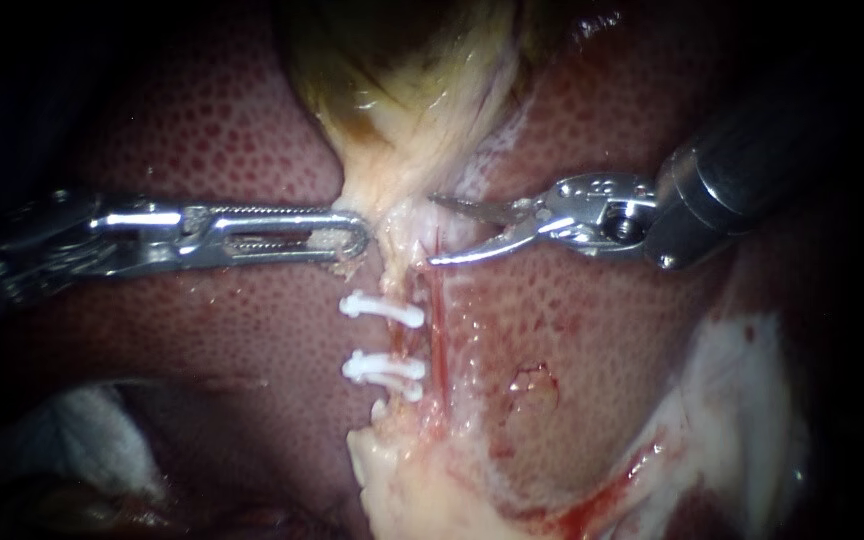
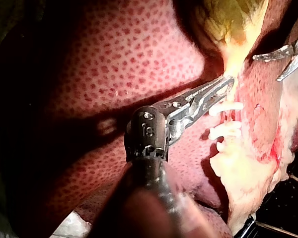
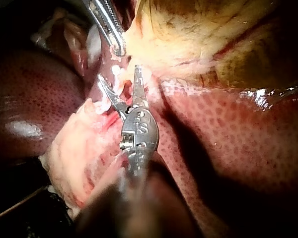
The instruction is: Go to the cutting position left tube
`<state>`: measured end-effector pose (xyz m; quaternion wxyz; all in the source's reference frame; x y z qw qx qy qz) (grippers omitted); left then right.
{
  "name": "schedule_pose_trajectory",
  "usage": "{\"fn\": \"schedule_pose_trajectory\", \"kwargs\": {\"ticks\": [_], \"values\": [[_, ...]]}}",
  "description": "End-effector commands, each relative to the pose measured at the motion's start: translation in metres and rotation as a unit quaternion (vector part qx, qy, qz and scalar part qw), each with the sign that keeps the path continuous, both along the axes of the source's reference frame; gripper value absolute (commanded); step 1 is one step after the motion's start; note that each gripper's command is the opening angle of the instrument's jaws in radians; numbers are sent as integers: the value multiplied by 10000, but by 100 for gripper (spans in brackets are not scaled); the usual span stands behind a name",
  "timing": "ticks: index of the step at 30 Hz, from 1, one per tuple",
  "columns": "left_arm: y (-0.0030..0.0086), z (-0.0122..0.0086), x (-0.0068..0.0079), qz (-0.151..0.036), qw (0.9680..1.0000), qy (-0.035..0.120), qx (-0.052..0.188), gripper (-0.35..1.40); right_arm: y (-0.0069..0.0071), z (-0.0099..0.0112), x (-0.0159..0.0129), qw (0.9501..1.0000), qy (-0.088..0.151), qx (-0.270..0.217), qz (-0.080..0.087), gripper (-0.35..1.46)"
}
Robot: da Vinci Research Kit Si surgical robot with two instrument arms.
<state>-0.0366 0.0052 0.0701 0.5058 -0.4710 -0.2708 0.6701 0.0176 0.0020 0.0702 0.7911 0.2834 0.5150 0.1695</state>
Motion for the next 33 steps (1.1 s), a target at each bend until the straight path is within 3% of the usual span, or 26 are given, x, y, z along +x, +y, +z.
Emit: {"fn": "schedule_pose_trajectory", "kwargs": {"ticks": [1, 8, 17, 24, 33], "values": [[0, 0, 0, 0, 10000, -1, -1, -35, 0, 0, 0, 10000, -1, 0, 0, 131], [3, -11, 12, 15, 10000, -19, 22, -35, 0, 0, 1, 10000, -2, 0, 2, 131], [33, -44, 51, -234, 9997, 44, 89, -35, 0, 0, 1, 10000, -2, 0, 2, 133], [52, -63, 75, -410, 9991, 58, -4, -35, 0, 0, 1, 10000, -1, -1, 1, 133], [53, -65, 79, -443, 9990, 93, -28, -35, -1, 1, 1, 10000, -2, -5, 1, 133]]}}
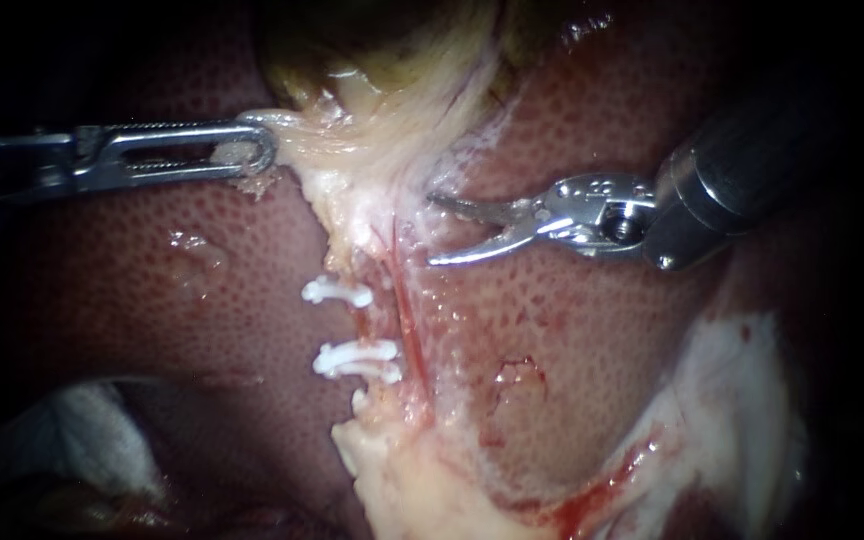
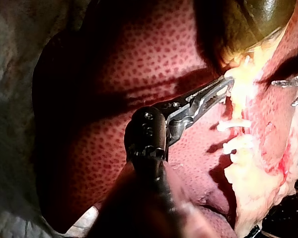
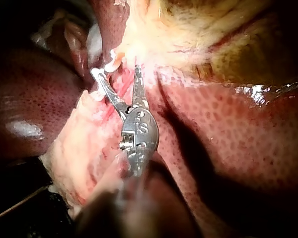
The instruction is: Go to the cutting position left tube
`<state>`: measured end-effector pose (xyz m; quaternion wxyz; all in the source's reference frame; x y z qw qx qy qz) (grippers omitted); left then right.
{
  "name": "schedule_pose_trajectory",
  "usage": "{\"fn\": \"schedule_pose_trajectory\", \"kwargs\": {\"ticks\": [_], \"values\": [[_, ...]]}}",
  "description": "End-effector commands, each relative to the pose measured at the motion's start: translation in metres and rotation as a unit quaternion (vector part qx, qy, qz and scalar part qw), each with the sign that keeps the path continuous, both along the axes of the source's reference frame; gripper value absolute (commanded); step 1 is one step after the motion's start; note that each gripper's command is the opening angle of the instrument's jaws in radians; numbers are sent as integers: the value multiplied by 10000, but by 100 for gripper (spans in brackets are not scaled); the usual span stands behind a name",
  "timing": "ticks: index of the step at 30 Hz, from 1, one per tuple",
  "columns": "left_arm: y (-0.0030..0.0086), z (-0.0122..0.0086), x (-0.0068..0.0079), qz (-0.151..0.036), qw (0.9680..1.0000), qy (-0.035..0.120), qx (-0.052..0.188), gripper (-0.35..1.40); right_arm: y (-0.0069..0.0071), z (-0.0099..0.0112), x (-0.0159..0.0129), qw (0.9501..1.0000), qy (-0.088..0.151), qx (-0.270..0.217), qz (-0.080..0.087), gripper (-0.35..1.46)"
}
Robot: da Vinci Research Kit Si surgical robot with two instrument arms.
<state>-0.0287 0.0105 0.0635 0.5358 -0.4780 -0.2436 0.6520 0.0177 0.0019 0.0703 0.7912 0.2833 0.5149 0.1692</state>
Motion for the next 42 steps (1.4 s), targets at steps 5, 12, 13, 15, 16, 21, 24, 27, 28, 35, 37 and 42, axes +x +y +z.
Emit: {"fn": "schedule_pose_trajectory", "kwargs": {"ticks": [5, 12, 13, 15, 16, 21, 24, 27, 28, 35, 37, 42], "values": [[-1, 0, -1, -10, 10000, 10, -1, -35, -9, 6, 5, 10000, 9, -37, 8, 136], [-1, 0, -1, -15, 10000, 13, -1, -35, -36, 32, 20, 9996, -85, -68, -264, 136], [-1, 0, -1, -15, 10000, 13, -1, -35, -41, 38, 23, 9994, -121, -54, -319, 136], [-1, 0, -1, -16, 10000, 14, -1, -35, -50, 47, 26, 9990, -179, 46, -396, 136], [-1, 0, -1, -17, 10000, 15, -1, -35, -56, 52, 27, 9987, -206, 66, -464, 136], [-1, 0, 0, -19, 10000, 16, 0, -35, -77, 69, 34, 9967, -402, 211, -677, 136], [-1, 0, -1, -22, 10000, 18, -1, -35, -85, 78, 37, 9957, -482, 247, -757, 136], [-2, 0, -1, -24, 10000, 20, -2, -35, -89, 85, 41, 9954, -501, 288, -767, 136], [-2, 0, -1, -25, 10000, 21, -2, -35, -91, 87, 43, 9952, -516, 312, -776, 136], [-3, -2, -3, -36, 10000, 29, -4, -35, -97, 98, 56, 9948, -552, 345, -789, 136], [-4, -2, -4, -52, 10000, 42, -10, -35, -98, 100, 60, 9947, -540, 354, -806, 136], [-5, -2, -6, -46, 10000, 37, -9, -35, -103, 102, 66, 9943, -528, 416, -832, 136]]}}
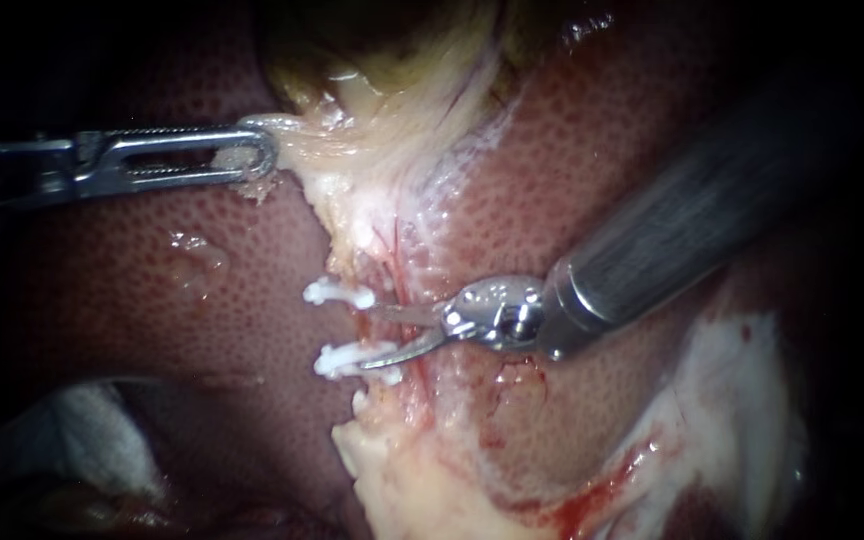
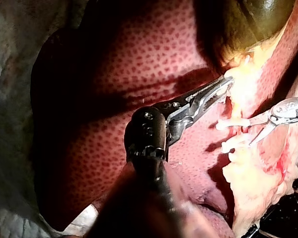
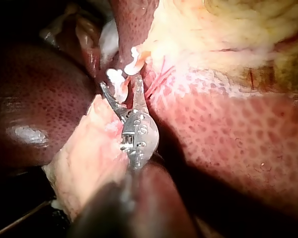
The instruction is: Go to the cutting position left tube
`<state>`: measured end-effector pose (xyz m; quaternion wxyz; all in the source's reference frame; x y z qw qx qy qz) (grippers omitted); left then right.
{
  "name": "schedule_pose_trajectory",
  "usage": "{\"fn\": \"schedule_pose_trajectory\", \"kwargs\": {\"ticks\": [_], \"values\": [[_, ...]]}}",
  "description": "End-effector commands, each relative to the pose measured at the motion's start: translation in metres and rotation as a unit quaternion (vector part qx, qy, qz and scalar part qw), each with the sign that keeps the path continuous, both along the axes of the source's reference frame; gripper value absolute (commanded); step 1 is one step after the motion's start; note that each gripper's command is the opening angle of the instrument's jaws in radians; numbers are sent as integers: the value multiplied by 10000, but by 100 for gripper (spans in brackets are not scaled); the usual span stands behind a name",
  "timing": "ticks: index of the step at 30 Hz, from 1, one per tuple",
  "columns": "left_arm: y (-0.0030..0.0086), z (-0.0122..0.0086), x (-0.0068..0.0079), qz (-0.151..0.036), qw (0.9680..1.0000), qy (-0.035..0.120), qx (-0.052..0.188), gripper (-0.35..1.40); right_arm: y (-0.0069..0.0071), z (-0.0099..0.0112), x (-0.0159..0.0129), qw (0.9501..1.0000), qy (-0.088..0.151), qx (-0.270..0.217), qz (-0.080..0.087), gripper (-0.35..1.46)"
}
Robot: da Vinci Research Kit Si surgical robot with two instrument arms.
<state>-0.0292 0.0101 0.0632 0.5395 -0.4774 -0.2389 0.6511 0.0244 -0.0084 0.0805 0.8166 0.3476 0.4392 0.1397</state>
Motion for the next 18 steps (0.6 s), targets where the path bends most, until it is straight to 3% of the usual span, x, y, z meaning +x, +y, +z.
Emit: {"fn": "schedule_pose_trajectory", "kwargs": {"ticks": [1, 9, 18], "values": [[0, 0, 0, 4, 10000, 3, -1, -35, -1, 0, 1, 10000, 5, 34, -12, 136], [-1, 1, -3, 7, 10000, 1, -1, -35, -7, 2, 10, 9997, 113, 197, -126, 131], [-2, 0, -4, 22, 10000, -12, 3, -35, -2, 6, 27, 9990, 259, 359, 95, 120]]}}
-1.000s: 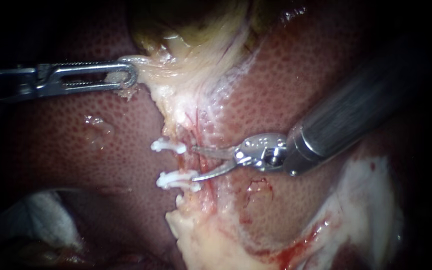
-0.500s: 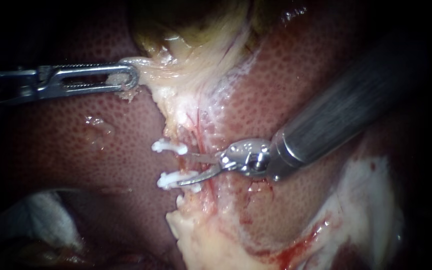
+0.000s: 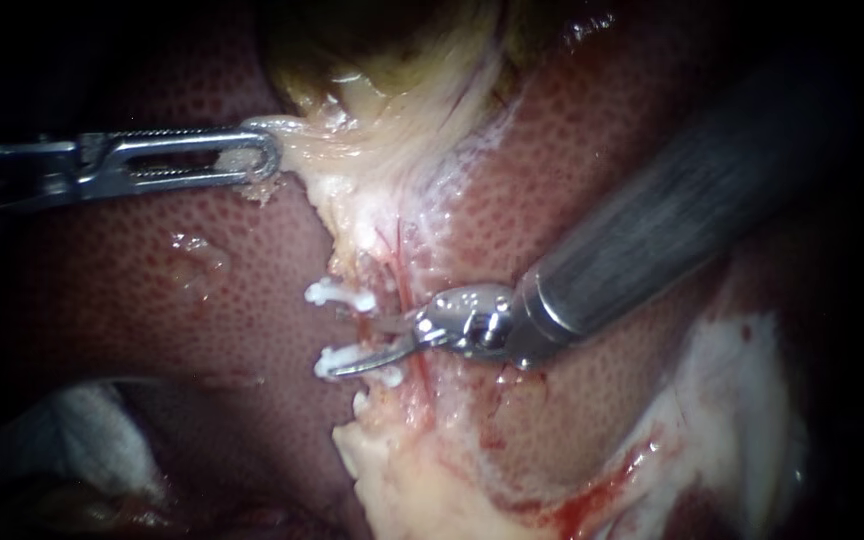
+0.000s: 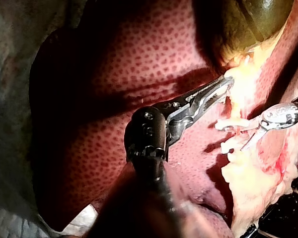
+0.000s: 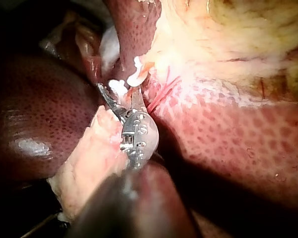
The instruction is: Go to the cutting position left tube
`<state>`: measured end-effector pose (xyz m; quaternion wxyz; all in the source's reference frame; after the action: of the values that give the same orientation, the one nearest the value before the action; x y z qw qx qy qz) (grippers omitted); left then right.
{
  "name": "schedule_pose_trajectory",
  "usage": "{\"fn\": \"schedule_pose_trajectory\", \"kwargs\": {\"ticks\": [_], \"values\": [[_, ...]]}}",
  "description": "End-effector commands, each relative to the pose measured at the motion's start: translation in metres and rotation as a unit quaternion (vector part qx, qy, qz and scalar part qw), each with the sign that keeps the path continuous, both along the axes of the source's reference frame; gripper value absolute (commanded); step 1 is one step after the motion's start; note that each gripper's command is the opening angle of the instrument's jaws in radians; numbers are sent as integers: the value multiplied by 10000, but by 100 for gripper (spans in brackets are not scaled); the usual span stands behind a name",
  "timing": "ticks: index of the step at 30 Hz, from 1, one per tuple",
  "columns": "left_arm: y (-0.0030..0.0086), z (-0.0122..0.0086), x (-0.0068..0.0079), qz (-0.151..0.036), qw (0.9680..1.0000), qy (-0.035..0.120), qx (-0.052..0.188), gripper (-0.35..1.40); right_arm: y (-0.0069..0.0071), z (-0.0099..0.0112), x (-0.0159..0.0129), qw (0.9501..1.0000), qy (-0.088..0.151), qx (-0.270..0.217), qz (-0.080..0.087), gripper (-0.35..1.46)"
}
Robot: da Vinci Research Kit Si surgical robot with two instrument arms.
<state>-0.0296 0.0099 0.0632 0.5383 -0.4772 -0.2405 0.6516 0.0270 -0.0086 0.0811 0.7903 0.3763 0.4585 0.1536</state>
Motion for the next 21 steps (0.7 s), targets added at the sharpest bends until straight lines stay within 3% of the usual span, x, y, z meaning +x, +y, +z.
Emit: {"fn": "schedule_pose_trajectory", "kwargs": {"ticks": [1, 21], "values": [[0, 0, 0, 3, 10000, -3, -2, -35, 0, 1, 1, 10000, 15, 0, 27, 120], [-3, -2, -4, 11, 10000, -10, 0, -35, -4, 10, 24, 9998, 26, 101, 171, 113]]}}
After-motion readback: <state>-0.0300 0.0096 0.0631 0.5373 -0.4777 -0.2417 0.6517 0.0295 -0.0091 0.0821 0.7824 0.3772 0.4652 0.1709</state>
